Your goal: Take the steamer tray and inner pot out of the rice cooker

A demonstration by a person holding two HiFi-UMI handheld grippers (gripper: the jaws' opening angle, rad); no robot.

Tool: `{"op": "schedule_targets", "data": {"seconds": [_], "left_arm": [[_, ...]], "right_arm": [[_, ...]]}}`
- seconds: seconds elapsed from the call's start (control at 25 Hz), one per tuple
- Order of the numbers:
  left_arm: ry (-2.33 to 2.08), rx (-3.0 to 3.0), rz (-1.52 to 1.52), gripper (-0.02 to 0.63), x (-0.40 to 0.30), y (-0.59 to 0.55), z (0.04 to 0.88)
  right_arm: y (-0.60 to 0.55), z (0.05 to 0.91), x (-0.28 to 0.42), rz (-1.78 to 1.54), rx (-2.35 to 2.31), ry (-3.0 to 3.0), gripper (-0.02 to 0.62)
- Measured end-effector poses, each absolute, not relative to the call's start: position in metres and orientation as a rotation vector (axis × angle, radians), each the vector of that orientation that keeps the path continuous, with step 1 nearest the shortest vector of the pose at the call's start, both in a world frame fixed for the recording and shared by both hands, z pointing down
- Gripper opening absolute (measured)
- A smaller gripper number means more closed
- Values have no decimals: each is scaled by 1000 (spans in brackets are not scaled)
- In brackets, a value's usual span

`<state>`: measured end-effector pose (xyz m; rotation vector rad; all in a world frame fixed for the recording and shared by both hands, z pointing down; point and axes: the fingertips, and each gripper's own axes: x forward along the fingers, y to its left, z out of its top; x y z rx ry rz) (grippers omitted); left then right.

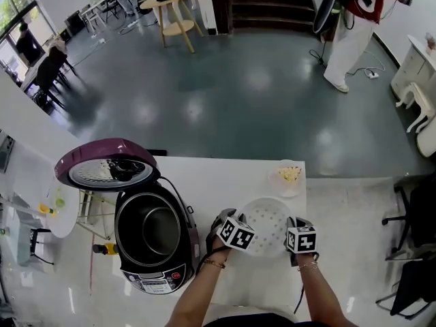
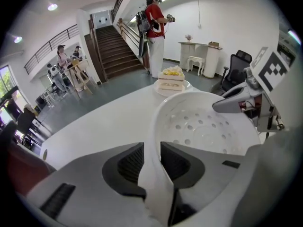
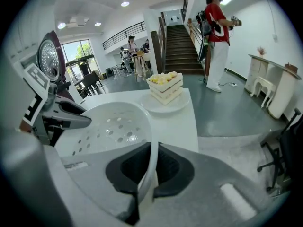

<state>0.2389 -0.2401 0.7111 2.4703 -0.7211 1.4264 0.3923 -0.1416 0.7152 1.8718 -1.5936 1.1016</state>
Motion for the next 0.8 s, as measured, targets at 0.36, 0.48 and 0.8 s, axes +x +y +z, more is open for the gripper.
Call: {"op": "schedule_targets", "data": {"seconds": [0.36, 0.48, 0.8], "left_arm": [[-833, 2567, 1214, 152, 210, -226, 634], [-792, 2635, 1129, 152, 199, -203, 602], [-494, 2785, 638, 152, 168, -142, 491]], "right_arm": [[-142, 720, 390, 1060, 1908, -1562, 9], [-146, 722, 387, 1071, 1944, -1537, 9], [-163, 724, 383, 1137, 2084, -1435, 9]]}}
